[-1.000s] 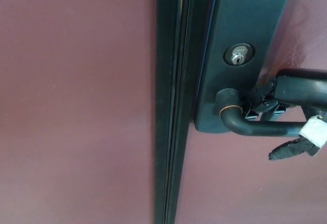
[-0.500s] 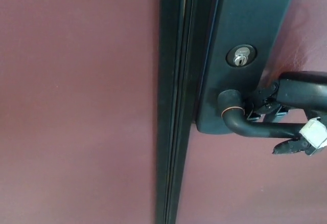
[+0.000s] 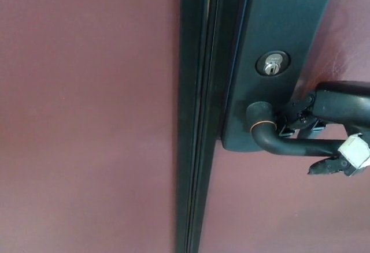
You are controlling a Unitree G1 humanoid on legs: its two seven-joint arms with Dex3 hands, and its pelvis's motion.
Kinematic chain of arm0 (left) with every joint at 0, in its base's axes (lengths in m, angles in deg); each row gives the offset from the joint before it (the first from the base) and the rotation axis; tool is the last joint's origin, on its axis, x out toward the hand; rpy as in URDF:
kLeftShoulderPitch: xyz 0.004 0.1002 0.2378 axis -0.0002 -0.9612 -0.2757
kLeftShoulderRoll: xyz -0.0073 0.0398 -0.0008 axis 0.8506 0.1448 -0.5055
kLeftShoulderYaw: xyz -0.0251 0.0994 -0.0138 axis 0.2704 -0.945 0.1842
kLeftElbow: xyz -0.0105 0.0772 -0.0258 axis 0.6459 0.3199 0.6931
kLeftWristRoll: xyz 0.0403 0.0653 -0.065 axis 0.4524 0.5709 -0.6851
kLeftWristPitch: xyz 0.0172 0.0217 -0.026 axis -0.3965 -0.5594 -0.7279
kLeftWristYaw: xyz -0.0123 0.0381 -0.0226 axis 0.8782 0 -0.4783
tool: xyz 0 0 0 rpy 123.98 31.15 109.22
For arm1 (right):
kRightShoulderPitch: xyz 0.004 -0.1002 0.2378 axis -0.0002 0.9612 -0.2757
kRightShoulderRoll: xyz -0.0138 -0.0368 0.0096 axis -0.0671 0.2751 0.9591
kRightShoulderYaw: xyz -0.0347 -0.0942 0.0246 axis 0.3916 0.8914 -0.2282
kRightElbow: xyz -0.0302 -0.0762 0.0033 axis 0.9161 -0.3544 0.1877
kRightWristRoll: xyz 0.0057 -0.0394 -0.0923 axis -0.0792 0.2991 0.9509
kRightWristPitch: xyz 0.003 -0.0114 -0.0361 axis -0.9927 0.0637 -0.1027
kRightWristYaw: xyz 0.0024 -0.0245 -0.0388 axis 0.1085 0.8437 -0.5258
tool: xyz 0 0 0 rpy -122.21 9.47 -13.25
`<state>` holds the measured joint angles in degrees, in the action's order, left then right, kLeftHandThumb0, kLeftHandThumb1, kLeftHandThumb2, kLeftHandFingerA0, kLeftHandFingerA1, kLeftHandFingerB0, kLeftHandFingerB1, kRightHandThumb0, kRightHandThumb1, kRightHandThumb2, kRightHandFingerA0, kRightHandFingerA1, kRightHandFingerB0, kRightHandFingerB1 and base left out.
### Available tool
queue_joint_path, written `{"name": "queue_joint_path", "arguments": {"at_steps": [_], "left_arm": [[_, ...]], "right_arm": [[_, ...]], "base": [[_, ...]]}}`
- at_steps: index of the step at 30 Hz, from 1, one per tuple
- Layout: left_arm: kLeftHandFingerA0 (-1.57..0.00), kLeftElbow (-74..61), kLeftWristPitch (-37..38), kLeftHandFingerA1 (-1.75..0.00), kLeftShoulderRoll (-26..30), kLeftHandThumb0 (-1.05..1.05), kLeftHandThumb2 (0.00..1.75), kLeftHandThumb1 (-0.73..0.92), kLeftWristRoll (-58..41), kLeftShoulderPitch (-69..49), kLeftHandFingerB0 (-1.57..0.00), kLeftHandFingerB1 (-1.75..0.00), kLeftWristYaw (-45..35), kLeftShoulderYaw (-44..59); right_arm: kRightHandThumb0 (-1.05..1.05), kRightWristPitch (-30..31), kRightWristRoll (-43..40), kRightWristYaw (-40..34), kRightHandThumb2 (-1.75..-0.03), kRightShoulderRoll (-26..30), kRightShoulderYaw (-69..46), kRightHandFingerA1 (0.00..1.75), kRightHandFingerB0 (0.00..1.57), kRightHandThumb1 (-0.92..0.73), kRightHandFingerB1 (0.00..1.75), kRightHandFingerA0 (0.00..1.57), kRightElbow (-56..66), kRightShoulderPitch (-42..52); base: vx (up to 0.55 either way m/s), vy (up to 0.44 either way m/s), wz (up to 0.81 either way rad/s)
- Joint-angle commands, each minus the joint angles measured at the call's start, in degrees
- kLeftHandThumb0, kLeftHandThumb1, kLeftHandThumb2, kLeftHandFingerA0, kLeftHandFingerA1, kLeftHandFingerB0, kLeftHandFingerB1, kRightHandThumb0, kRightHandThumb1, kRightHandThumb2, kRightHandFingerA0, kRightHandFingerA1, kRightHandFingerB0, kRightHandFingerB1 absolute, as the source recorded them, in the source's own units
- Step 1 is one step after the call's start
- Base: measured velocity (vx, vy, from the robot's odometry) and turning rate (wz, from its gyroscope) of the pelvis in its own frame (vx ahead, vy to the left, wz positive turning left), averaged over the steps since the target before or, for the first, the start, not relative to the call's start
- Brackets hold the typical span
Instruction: The robot walks towards the door handle and put its right hand on it and twist the handle
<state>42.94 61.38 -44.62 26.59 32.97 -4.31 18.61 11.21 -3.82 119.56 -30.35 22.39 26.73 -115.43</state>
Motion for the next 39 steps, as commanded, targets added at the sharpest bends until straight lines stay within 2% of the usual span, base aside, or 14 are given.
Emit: {"name": "queue_joint_path", "arguments": {"at_steps": [1,3,5,6,9,10,11,12,18,27,28,34,35,39], "left_arm": [[-0.62,-0.17,0.16,-0.53,0.34,-0.31,0.56,0.51,0.42,-0.26,-0.61,-0.46,-0.3,-0.08],[-0.62,-0.09,0.21,-0.53,0.36,-0.31,0.56,0.51,0.95,-0.06,-0.6,-0.46,0.22,-0.54],[-0.62,0.02,0.32,-0.53,0.29,-0.31,0.56,0.51,0.65,-0.1,-0.6,-0.45,0.16,-0.31],[-0.62,-0.05,0.48,-0.53,0.31,-0.31,0.56,0.51,0.52,-0.18,-0.6,-0.45,0.03,-0.23],[-0.62,-0.05,0.49,-0.53,0.31,-0.31,0.56,0.51,0.52,-0.18,-0.6,-0.45,0.03,-0.23],[-0.62,0.08,0.02,-0.53,0.37,-0.32,0.56,0.51,0.5,0.02,-0.6,-0.45,-0.25,-0.22],[-0.62,0.09,-0.03,-0.53,0.38,-0.32,0.56,0.51,0.5,0.04,-0.6,-0.45,-0.28,-0.22],[-0.62,0.1,-0.1,-0.53,0.32,-0.32,0.56,0.51,0.58,0.3,-0.6,-0.45,-0.2,-0.3],[-0.62,0.26,-0.2,-0.53,0.57,-0.32,0.56,0.51,1.59,0.54,-0.6,-0.46,0.22,-1.42],[-0.62,0.15,-0.12,-0.53,0.62,-0.31,0.56,0.51,0.84,0.78,-0.6,-0.46,-0.01,-1.18],[-0.62,0.28,-0.35,-0.53,0.44,-0.32,0.56,0.51,1.17,0.78,-0.6,-0.46,0.31,-1.48],[-0.61,0.38,-0.54,-0.53,0.42,-0.31,0.55,0.51,1.3,1.44,-0.61,-0.46,0.15,-1.76],[-0.61,0.43,-0.6,-0.53,0.56,-0.32,0.56,0.5,1.44,1.48,-0.59,-0.45,0.12,-1.9],[-0.61,0.42,-0.28,-0.53,0.97,-0.31,0.55,0.51,1.78,1.4,-0.6,-0.46,0.45,-2.29]], "right_arm": [[-0.21,2.43,-1.61,4.58,-0.57,-1.95,2.93,0.56,0.6,-0.57,0.43,0.85,-1.64,4.18],[-0.23,1.59,-1.62,4.42,-0.56,-1.91,2.36,0.56,0.63,-0.56,0.44,0.85,-2.08,4.21],[-0.29,1.48,-2.33,5.11,-0.56,-1.89,1.87,0.52,0.58,-0.55,0.42,0.79,-2.61,3.7],[-0.35,1.67,-2.73,5.79,-0.56,-1.76,1.72,0.47,0.49,-0.55,0.39,0.65,-2.61,3.42],[-0.35,1.61,-2.57,5.99,-0.56,-1.9,1.56,0.47,0.49,-0.55,0.39,0.65,-2.65,3.47],[-0.66,3.06,-4.15,9.12,-0.77,-0.9,1.09,0.31,0.12,-0.44,0.38,0.04,-2.51,1.24],[-0.66,3.22,-4.29,9.55,-0.77,-0.82,1.01,0.31,0.12,-0.44,0.38,0.04,-2.5,0.98],[-0.7,4.74,-4.87,10.74,-0.57,-0.64,0.46,0.19,0.12,-0.54,0.25,0.0,-2.93,-0.73],[-0.75,9.21,-7.94,13.14,-0.58,0.67,-5.03,0.19,0.1,-0.54,0.25,0.0,-1.2,-4.33],[-0.74,10.2,-9.43,15.63,-0.58,1.6,-9.68,0.21,0.1,-0.53,0.25,0.0,-1.29,-7.28],[-0.73,11.0,-10.19,16.35,-0.82,2.15,-10.71,0.11,0.09,-0.45,0.22,0.0,-0.75,-7.91],[-0.74,11.49,-10.81,17.56,-0.81,2.8,-11.89,0.08,0.07,-0.46,0.19,0.0,-0.65,-9.16],[-0.74,11.51,-11.15,17.95,-0.82,3.33,-12.64,0.08,0.03,-0.45,0.12,0.0,-0.75,-9.83],[-0.73,12.36,-13.05,19.74,-0.82,5.06,-15.23,0.1,0.01,-0.44,0.13,0.0,-2.31,-13.44]], "base": [[0.0,0.0,0.0],[0.0,0.0,0.0],[0.0,0.0,0.0],[0.0,0.0,0.0],[0.0,0.0,0.0],[0.0,0.0,0.0],[0.0,0.0,0.0],[0.0,0.0,0.0],[0.0,0.0,0.0],[0.0,0.0,0.0],[0.0,0.0,0.0],[0.0,0.0,0.0],[0.0,0.0,0.0],[0.0,0.0,0.0]]}}
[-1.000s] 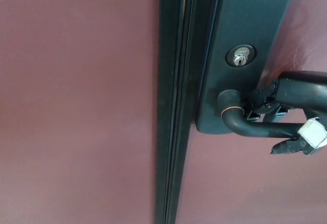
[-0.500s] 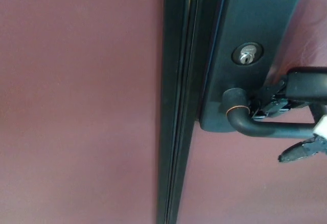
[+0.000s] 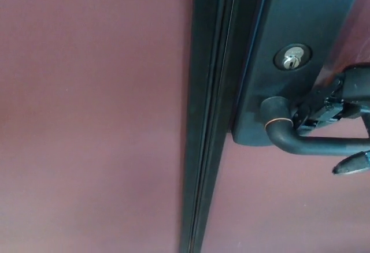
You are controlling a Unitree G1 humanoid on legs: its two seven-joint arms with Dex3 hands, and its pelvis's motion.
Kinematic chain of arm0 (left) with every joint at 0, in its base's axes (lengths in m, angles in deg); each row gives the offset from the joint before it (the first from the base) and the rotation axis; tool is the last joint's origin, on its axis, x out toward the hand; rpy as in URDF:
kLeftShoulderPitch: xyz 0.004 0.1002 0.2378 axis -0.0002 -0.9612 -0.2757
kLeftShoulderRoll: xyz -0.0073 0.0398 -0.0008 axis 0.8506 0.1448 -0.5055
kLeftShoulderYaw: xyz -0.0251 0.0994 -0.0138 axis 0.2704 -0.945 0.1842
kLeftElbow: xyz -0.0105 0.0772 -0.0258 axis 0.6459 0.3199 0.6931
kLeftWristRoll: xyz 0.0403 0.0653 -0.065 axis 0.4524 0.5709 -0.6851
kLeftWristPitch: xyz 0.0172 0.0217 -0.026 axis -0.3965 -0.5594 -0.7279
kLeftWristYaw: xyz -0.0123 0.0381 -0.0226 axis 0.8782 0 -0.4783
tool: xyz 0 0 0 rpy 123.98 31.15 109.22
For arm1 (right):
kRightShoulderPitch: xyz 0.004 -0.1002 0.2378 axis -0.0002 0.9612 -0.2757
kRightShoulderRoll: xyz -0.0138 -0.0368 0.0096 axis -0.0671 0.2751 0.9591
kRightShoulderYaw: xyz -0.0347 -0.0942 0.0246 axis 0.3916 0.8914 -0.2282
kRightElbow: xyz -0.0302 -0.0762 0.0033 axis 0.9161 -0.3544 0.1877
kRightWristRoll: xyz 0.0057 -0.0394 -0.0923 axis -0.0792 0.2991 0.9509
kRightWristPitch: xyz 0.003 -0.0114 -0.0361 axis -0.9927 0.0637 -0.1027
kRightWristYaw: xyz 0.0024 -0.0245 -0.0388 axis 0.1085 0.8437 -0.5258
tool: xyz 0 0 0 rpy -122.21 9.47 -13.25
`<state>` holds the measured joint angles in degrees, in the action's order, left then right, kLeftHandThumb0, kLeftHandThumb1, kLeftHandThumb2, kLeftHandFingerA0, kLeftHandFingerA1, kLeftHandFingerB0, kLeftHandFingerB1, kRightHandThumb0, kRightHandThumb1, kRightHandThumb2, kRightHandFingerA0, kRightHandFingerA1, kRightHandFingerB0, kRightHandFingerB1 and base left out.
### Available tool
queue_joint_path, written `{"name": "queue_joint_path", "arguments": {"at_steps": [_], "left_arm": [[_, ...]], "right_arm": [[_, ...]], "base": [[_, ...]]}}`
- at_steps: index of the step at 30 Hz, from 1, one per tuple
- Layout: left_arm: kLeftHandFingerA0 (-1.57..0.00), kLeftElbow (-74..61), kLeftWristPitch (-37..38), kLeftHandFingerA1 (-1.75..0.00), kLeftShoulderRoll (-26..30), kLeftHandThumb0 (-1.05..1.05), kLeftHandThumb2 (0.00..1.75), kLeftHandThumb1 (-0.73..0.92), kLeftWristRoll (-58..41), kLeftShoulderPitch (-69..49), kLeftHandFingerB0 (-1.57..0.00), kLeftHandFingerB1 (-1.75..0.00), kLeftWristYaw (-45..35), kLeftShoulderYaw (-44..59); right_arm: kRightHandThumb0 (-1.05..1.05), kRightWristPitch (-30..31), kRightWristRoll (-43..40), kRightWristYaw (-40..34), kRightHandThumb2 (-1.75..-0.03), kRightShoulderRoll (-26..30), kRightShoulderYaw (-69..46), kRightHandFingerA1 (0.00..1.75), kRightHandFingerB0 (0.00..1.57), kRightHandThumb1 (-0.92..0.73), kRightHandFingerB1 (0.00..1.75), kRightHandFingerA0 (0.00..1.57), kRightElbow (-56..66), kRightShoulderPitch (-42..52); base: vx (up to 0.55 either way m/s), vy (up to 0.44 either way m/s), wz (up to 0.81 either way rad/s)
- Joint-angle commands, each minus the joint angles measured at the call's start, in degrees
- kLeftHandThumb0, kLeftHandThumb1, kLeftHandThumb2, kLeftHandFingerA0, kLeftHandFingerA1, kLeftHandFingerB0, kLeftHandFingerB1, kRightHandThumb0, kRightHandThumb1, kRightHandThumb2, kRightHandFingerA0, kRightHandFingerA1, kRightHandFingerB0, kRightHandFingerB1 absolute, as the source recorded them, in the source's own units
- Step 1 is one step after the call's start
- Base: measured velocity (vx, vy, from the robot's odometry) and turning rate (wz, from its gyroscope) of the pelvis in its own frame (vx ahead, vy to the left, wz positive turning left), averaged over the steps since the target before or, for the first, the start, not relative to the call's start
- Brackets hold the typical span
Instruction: The robot walks towards the door handle and put its right hand on it and twist the handle
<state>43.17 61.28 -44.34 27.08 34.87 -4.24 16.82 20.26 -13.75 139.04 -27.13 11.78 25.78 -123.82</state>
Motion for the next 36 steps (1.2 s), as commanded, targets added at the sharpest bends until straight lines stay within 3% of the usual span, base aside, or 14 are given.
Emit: {"name": "queue_joint_path", "arguments": {"at_steps": [1,9,10,11,18,19,20,25,26,27,29,30,31,36], "left_arm": [[-0.61,0.21,-0.23,-0.53,0.67,-0.31,0.55,0.51,1.2,-0.52,-0.6,-0.46,0.34,-0.41],[-0.63,0.46,-0.47,-0.52,0.7,-0.32,0.56,0.51,1.4,-1.16,-0.6,-0.45,0.11,-0.02],[-0.63,0.42,-0.38,-0.52,0.71,-0.31,0.56,0.51,1.18,-1.23,-0.6,-0.46,-0.18,0.21],[-0.63,0.33,-0.26,-0.52,0.72,-0.32,0.56,0.51,1.19,-1.28,-0.6,-0.46,-0.25,0.21],[-0.62,0.17,-0.07,-0.52,0.46,-0.31,0.56,0.51,0.67,-1.99,-0.6,-0.46,-0.73,1.05],[-0.62,0.07,0.12,-0.52,0.35,-0.31,0.55,0.51,0.69,-2.31,-0.6,-0.45,-0.71,1.04],[-0.57,-0.08,0.13,-0.54,0.32,-0.39,0.71,0.42,0.6,-2.47,-0.53,-0.52,-0.71,1.16],[-0.57,-0.19,0.12,-0.54,0.39,-0.39,0.71,0.42,0.64,-2.38,-0.53,-0.52,-0.63,1.27],[-0.64,-0.18,0.15,-0.47,0.4,-0.31,0.55,0.5,0.89,-1.97,-0.57,-0.43,-0.44,1.07],[-0.64,-0.16,0.22,-0.47,0.4,-0.31,0.55,0.5,1.37,-1.29,-0.57,-0.43,-0.1,0.67],[-0.64,-0.15,0.3,-0.47,0.21,-0.32,0.55,0.5,1.62,-1.06,-0.57,-0.43,0.05,0.42],[-0.64,-0.1,0.36,-0.47,-0.14,-0.32,0.55,0.5,1.8,-1.09,-0.58,-0.43,0.45,0.23],[-0.64,-0.02,0.32,-0.47,-0.3,-0.32,0.55,0.5,1.96,-1.07,-0.58,-0.43,0.63,0.07],[-0.64,0.09,0.19,-0.47,-0.52,-0.32,0.55,0.5,2.13,-1.3,-0.57,-0.43,0.51,-0.26]], "right_arm": [[-0.72,3.69,-3.41,0.65,-0.82,2.13,-4.73,0.13,0.01,-0.43,0.14,0.0,-1.62,-5.68],[-0.7,7.09,-6.14,2.63,-0.83,5.61,-6.01,0.23,0.03,-0.42,0.16,0.03,-1.56,-7.46],[-0.77,7.33,-6.41,2.73,-0.61,6.02,-6.04,0.24,0.02,-0.49,0.21,0.03,-1.51,-7.65],[-0.71,7.61,-6.63,2.74,-0.83,6.25,-6.03,0.24,0.06,-0.44,0.15,0.05,-1.41,-7.7],[-0.69,9.51,-6.9,2.05,-0.82,6.51,-4.74,0.29,0.06,-0.42,0.19,0.03,0.97,-7.21],[-0.72,10.49,-7.18,2.16,-0.57,6.86,-4.9,0.27,0.03,-0.53,0.23,0.07,1.86,-6.91],[-0.71,10.82,-7.56,2.31,-0.57,7.27,-5.41,0.27,0.03,-0.53,0.23,0.07,1.95,-6.8],[-0.71,10.52,-8.43,2.2,-0.57,7.95,-6.31,0.27,0.03,-0.53,0.23,0.07,1.61,-6.74],[-0.7,8.86,-10.11,3.26,-0.57,9.33,-11.7,0.28,0.04,-0.52,0.23,0.09,0.52,-5.39],[-0.73,6.49,-12.9,5.38,-0.62,11.68,-21.41,0.29,0.06,-0.46,0.2,0.08,-0.97,-2.82],[-0.73,7.07,-14.16,6.95,-0.63,12.64,-26.6,0.29,0.06,-0.46,0.2,0.08,-0.42,-0.9],[-0.68,8.47,-15.36,9.61,-0.8,13.26,-33.34,0.34,0.07,-0.42,0.2,0.03,0.4,1.35],[-0.69,9.29,-16.07,11.33,-0.56,13.53,-37.74,0.28,0.04,-0.52,0.23,0.09,1.05,2.95],[-0.67,9.25,-17.84,19.41,-0.56,13.03,-54.47,0.28,0.05,-0.51,0.23,0.1,1.21,8.5]], "base": [[0.0,0.0,0.0],[0.0,0.0,-0.01],[0.0,0.0,0.0],[0.0,0.0,0.0],[0.0,0.0,0.0],[0.0,0.0,0.0],[0.0,0.0,0.0],[0.0,0.0,0.0],[0.0,0.0,0.0],[0.0,0.0,0.0],[0.0,0.0,0.0],[0.0,0.0,0.0],[0.0,0.0,0.0],[0.0,0.0,0.0]]}}
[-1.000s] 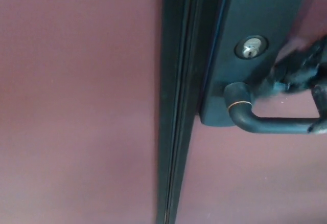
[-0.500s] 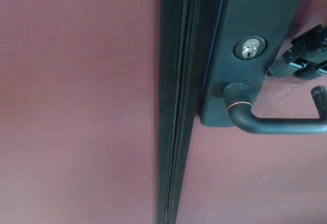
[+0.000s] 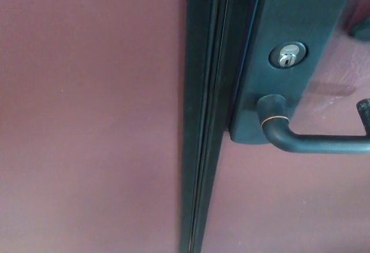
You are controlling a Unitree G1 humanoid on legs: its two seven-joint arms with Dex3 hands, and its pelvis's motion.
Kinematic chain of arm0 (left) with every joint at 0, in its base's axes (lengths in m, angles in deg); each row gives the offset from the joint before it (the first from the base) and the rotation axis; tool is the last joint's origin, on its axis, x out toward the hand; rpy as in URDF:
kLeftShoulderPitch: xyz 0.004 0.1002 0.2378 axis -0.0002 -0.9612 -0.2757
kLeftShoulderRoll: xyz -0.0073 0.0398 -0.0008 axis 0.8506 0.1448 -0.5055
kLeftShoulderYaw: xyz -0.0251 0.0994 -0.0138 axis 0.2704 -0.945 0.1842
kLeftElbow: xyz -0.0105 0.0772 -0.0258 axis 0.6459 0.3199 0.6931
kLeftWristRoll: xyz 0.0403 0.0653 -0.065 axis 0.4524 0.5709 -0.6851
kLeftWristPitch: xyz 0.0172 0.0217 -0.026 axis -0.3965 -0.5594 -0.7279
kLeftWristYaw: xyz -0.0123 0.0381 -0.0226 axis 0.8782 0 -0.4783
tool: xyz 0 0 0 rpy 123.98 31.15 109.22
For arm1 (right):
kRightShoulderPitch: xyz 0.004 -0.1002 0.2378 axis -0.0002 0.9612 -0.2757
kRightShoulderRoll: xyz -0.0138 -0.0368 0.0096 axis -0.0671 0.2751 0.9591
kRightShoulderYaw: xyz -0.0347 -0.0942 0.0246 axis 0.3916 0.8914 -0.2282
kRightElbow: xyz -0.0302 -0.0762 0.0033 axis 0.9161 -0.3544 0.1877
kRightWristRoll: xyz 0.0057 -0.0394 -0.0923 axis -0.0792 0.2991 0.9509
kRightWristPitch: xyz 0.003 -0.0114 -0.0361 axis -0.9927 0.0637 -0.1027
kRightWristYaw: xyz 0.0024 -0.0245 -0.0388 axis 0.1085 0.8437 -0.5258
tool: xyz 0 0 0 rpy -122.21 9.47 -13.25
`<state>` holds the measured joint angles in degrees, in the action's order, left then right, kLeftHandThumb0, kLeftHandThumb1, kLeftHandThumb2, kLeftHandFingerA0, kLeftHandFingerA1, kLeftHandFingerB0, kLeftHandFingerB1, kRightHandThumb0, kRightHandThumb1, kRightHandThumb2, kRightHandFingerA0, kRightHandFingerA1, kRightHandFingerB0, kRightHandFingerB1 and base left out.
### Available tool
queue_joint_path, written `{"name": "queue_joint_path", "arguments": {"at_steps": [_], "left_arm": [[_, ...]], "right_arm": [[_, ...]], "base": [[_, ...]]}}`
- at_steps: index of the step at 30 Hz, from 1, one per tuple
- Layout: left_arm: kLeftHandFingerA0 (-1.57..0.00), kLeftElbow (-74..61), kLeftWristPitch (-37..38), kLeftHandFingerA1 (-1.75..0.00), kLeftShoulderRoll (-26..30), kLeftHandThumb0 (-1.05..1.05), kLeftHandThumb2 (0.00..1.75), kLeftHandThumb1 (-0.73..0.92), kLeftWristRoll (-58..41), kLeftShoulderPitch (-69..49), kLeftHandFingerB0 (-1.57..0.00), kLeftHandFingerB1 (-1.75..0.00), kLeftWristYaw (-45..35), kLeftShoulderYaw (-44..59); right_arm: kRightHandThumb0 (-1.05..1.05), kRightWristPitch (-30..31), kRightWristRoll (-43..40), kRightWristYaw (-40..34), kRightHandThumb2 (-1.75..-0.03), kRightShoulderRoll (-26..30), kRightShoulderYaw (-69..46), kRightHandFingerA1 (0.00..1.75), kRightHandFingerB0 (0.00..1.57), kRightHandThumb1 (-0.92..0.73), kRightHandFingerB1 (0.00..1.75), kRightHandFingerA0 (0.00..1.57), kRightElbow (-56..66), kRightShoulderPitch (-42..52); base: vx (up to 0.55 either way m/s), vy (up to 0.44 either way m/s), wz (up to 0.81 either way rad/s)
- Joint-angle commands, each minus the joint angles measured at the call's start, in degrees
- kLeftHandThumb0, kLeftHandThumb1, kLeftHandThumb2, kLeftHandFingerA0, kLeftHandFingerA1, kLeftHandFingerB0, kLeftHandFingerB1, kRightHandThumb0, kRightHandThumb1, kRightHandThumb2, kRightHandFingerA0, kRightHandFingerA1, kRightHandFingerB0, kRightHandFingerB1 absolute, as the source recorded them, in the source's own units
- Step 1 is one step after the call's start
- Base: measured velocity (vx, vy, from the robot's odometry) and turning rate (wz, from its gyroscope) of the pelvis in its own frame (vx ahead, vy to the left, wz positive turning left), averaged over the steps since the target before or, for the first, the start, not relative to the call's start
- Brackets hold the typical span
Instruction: The robot walks towards the door handle and put its right hand on it and twist the handle
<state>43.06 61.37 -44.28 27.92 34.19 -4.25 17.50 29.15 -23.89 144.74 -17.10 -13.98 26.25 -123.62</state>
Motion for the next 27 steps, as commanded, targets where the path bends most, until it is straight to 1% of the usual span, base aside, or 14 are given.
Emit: {"name": "queue_joint_path", "arguments": {"at_steps": [1,2,3,8,9,10,13,14,15,17,20,21,22,27], "left_arm": [[-0.64,0.17,0.07,-0.47,-0.57,-0.32,0.55,0.5,1.22,-0.59,-0.57,-0.43,0.37,-0.9],[-0.58,0.14,-0.01,-0.55,-0.55,-0.4,0.72,0.43,1.32,-0.53,-0.53,-0.52,0.43,-1.02],[-0.58,0.09,0.0,-0.55,-0.53,-0.4,0.72,0.43,1.34,-0.52,-0.53,-0.52,0.43,-1.08],[-0.58,0.04,0.22,-0.55,-1.46,-0.4,0.72,0.43,0.54,-0.99,-0.53,-0.52,-0.47,-0.64],[-0.64,0.04,0.23,-0.47,-1.5,-0.32,0.55,0.5,0.56,-1.0,-0.57,-0.43,-0.37,-0.66],[-0.65,0.04,0.22,-0.47,-1.57,-0.32,0.55,0.5,0.61,-0.97,-0.57,-0.43,-0.24,-0.7],[-0.65,0.05,0.24,-0.47,-1.56,-0.32,0.55,0.5,0.61,-0.96,-0.57,-0.43,-0.26,-0.7],[-0.64,0.27,0.04,-0.46,-1.57,-0.32,0.55,0.5,0.88,-0.82,-0.57,-0.42,-0.13,-0.9],[-0.65,0.35,0.02,-0.46,-1.53,-0.32,0.55,0.5,1.09,-0.78,-0.57,-0.42,-0.07,-1.07],[-0.64,0.34,0.02,-0.46,-1.41,-0.32,0.55,0.5,1.35,-0.82,-0.56,-0.42,0.1,-1.32],[-0.64,0.36,0.04,-0.46,-1.52,-0.32,0.55,0.5,1.37,-1.02,-0.56,-0.42,0.22,-1.37],[-0.58,0.31,0.12,-0.55,-1.6,-0.4,0.71,0.43,1.31,-1.11,-0.52,-0.52,0.17,-1.35],[-0.58,0.24,0.24,-0.55,-1.81,-0.39,0.71,0.43,1.18,-1.25,-0.52,-0.52,0.03,-1.3],[-0.58,0.36,-0.07,-0.55,-2.06,-0.39,0.71,0.43,1.11,-0.81,-0.52,-0.52,0.14,-1.31]], "right_arm": [[-0.66,0.76,-8.1,15.27,-0.56,2.81,-32.04,0.29,0.05,-0.51,0.23,0.1,0.63,9.22],[-0.66,1.7,-8.38,16.52,-0.56,2.66,-34.77,0.29,0.06,-0.51,0.23,0.1,0.6,10.15],[-0.67,2.38,-8.62,17.41,-0.76,2.55,-36.85,0.37,0.06,-0.41,0.2,0.08,0.7,10.97],[-0.69,7.1,-12.88,19.67,-0.77,0.47,-55.71,0.38,0.14,-0.45,0.19,0.03,3.62,23.2],[-0.65,6.93,-13.53,19.67,-0.57,0.04,-57.73,0.33,0.11,-0.46,0.22,0.11,3.5,24.88],[-0.6,6.88,-14.93,19.67,-0.75,-0.74,-61.65,0.42,0.05,-0.39,0.28,0.07,2.85,28.16],[-0.6,6.94,-16.49,19.67,-0.75,-1.08,-64.5,0.42,0.05,-0.39,0.28,0.07,2.17,30.96],[-0.3,6.78,-18.45,19.67,-0.82,-4.43,-70.58,0.5,0.0,-0.22,0.48,0.02,-0.46,37.9],[-0.3,6.56,-19.38,19.67,-0.81,-6.6,-73.56,0.5,0.0,-0.22,0.48,0.02,-1.66,41.73],[-0.3,5.44,-19.91,19.67,-0.81,-10.1,-74.54,0.5,0.0,-0.21,0.48,0.02,-1.52,45.33],[-0.3,4.65,-21.05,19.67,-0.81,-11.0,-75.31,0.5,0.0,-0.21,0.48,0.02,-1.7,47.66],[-0.3,1.06,-20.29,19.67,-0.82,-16.03,-73.36,0.5,0.0,-0.22,0.48,0.02,-2.13,51.08],[-0.3,-5.47,-18.75,19.67,-0.82,-24.68,-69.5,0.5,0.0,-0.22,0.48,0.02,-3.26,57.1],[-0.31,-11.43,-15.02,19.63,-0.84,-30.3,-62.19,0.5,0.0,-0.25,0.47,0.02,-6.93,62.47]], "base": [[0.0,0.0,0.0],[0.0,0.0,0.0],[0.0,0.0,0.0],[0.0,0.0,0.0],[0.0,0.0,0.0],[0.0,0.0,0.0],[0.0,0.0,0.0],[0.0,0.0,0.0],[0.0,0.0,0.0],[0.0,0.0,0.0],[0.0,0.0,0.0],[0.0,0.0,0.0],[0.0,0.0,0.0],[0.0,0.0,0.0]]}}
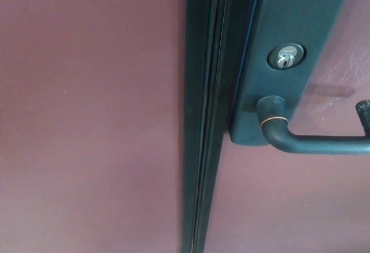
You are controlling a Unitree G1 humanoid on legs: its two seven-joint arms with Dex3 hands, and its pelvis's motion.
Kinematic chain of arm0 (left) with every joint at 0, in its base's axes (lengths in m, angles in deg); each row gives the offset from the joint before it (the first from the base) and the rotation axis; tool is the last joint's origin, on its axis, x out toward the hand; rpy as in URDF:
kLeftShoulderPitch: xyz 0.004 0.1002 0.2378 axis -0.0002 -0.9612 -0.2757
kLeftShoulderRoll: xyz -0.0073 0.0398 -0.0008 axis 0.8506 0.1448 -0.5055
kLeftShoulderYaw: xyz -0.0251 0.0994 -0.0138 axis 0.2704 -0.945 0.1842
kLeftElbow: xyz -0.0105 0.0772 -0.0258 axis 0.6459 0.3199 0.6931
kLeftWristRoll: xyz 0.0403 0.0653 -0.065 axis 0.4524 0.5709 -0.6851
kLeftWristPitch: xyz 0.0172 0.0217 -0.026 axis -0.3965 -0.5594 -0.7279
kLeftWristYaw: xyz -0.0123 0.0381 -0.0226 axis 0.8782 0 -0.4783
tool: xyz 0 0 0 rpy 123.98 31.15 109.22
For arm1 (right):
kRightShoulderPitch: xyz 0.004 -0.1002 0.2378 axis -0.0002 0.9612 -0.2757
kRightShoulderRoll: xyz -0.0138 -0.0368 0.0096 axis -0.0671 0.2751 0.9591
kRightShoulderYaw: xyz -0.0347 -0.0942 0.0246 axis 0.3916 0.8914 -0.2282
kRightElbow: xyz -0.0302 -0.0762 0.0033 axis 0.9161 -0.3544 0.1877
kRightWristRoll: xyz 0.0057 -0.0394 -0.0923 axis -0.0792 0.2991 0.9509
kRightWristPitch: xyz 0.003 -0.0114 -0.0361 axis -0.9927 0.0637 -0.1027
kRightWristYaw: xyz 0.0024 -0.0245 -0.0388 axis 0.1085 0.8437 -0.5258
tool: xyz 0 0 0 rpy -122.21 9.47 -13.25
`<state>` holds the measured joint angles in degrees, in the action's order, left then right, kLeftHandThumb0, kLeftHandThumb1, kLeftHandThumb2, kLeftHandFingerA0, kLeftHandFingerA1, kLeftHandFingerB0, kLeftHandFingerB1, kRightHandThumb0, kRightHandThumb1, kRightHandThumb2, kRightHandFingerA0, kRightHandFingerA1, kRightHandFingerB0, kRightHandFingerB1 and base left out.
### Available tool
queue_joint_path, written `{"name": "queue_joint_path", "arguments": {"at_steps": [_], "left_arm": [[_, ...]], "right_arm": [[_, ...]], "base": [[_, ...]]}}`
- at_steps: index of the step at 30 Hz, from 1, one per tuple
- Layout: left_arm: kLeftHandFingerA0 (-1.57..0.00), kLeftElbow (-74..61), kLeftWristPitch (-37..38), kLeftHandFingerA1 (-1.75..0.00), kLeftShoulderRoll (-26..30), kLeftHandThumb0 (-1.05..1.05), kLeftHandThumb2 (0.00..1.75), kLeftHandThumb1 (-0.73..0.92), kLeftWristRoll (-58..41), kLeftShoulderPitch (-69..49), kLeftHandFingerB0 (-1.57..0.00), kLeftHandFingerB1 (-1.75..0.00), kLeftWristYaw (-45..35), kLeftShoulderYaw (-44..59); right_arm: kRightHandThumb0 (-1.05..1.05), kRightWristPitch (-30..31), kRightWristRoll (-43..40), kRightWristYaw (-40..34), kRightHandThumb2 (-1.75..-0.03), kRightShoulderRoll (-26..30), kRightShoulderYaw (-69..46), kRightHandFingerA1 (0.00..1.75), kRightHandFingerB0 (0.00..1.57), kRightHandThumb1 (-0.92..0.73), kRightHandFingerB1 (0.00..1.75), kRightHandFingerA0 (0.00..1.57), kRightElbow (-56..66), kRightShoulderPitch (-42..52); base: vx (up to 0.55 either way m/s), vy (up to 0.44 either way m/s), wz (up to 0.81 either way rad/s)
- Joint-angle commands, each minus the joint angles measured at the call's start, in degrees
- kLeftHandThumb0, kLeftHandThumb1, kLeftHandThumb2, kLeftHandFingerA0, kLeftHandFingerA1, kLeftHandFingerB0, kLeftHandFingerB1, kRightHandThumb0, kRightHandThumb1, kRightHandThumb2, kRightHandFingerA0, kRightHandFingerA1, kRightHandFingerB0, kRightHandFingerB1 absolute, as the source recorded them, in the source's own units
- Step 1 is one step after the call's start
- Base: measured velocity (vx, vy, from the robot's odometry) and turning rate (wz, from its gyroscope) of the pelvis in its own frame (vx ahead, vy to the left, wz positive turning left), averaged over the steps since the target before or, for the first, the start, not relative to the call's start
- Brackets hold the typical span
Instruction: The robot walks towards the door handle and put its right hand on it and twist the handle
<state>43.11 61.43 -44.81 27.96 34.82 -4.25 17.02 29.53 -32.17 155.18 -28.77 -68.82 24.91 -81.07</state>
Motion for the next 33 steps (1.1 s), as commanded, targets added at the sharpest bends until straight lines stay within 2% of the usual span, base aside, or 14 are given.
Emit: {"name": "queue_joint_path", "arguments": {"at_steps": [1,3,7,8,9,10,13,16,19,20,25,26,27,33], "left_arm": [[-0.58,0.31,-0.13,-0.55,-1.53,-0.39,0.71,0.43,1.06,-1.44,-0.52,-0.52,0.14,-0.85],[-0.64,0.42,-0.33,-0.46,-1.73,-0.32,0.55,0.5,0.39,-1.1,-0.57,-0.42,-0.22,-0.24],[-0.64,0.34,-0.22,-0.46,-1.54,-0.32,0.55,0.5,0.11,-0.99,-0.57,-0.42,-0.8,0.01],[-0.64,0.22,-0.4,-0.46,-1.44,-0.32,0.55,0.5,-0.38,-0.72,-0.57,-0.42,-0.89,0.49],[-0.64,0.12,-0.35,-0.46,-1.56,-0.32,0.55,0.5,-0.63,-0.94,-0.57,-0.42,-0.83,0.71],[-0.64,0.08,-0.24,-0.46,-1.61,-0.32,0.55,0.5,-0.63,-1.11,-0.57,-0.42,-0.81,0.7],[-0.64,-0.01,-0.06,-0.46,-2.18,-0.31,0.55,0.5,-0.62,-1.06,-0.57,-0.42,-0.67,0.66],[-0.64,-0.03,-0.01,-0.46,-2.2,-0.31,0.55,0.5,-0.59,-1.11,-0.57,-0.42,-0.66,0.66],[-0.65,0.01,-0.56,-0.46,-1.84,-0.31,0.55,0.5,-0.42,-0.19,-0.57,-0.42,-0.7,0.58],[-0.65,-0.06,-0.43,-0.46,-1.78,-0.31,0.55,0.5,-0.46,-0.15,-0.57,-0.42,-0.75,0.61],[-0.65,-0.09,-0.19,-0.46,-1.7,-0.31,0.55,0.5,-0.41,-0.36,-0.57,-0.42,-0.74,0.59],[-0.64,0.05,-0.31,-0.46,-1.84,-0.32,0.55,0.5,-0.13,0.09,-0.57,-0.43,-0.46,0.37],[-0.64,0.17,-0.5,-0.46,-1.75,-0.31,0.55,0.5,0.15,0.5,-0.58,-0.43,-0.32,0.16],[-0.64,0.09,-0.19,-0.46,-1.33,-0.31,0.55,0.5,0.55,0.92,-0.58,-0.43,-0.24,-0.18]], "right_arm": [[-0.31,-12.11,-7.09,9.0,-0.84,-18.67,-7.27,0.5,0.0,-0.25,0.47,0.02,-5.63,20.29],[-0.31,-20.38,6.47,-4.39,-0.88,-24.95,13.13,0.5,0.0,-0.31,0.48,0.02,-12.87,24.05],[-0.32,-22.27,11.13,-11.8,-0.88,-25.67,21.16,0.5,0.0,-0.31,0.48,0.02,-15.17,25.3],[-0.62,-24.81,18.37,-20.59,-0.74,-27.13,31.21,0.43,0.0,-0.39,0.34,0.09,-21.83,21.47],[-0.63,-26.53,23.41,-27.06,-0.75,-28.43,38.21,0.43,0.0,-0.4,0.34,0.1,-27.59,18.47],[-0.33,-26.96,25.04,-29.58,-0.88,-29.0,40.54,0.5,0.0,-0.31,0.48,0.02,-30.09,17.2],[-0.34,-32.21,30.51,-42.2,-0.88,-31.8,48.4,0.49,0.0,-0.3,0.48,0.01,-49.25,8.03],[-0.34,-33.4,30.12,-43.87,-0.88,-31.44,49.71,0.49,0.0,-0.3,0.48,0.01,-52.0,7.1],[-0.34,-33.43,31.6,-55.15,-0.88,-36.72,53.67,0.49,0.0,-0.28,0.47,0.02,-69.37,-2.73],[-0.64,-33.46,31.96,-56.84,-0.56,-37.28,54.52,0.34,0.16,-0.52,0.27,0.2,-70.31,-3.04],[-0.63,-34.82,32.23,-61.93,-0.57,-38.1,57.02,0.34,0.17,-0.54,0.27,0.21,-75.3,-4.41],[-0.63,-34.9,33.41,-69.57,-0.58,-41.02,58.08,0.35,0.21,-0.58,0.28,0.26,-80.35,-4.51],[-0.67,-35.24,34.11,-74.17,-0.79,-42.67,59.22,0.44,0.16,-0.49,0.39,0.22,-84.24,-4.27],[-0.68,-38.81,37.94,-75.77,-0.8,-41.21,66.19,0.46,0.15,-0.51,0.39,0.27,-88.82,-3.78]], "base": [[0.0,0.0,0.0],[0.0,0.0,0.0],[0.0,0.0,0.0],[0.0,0.0,0.0],[0.0,0.0,0.0],[0.0,0.0,0.0],[0.0,0.0,0.0],[0.0,0.0,0.0],[0.0,0.0,0.0],[0.0,0.0,0.0],[0.0,0.0,0.0],[0.0,0.0,0.0],[0.0,0.0,0.0],[0.0,0.0,0.0]]}}
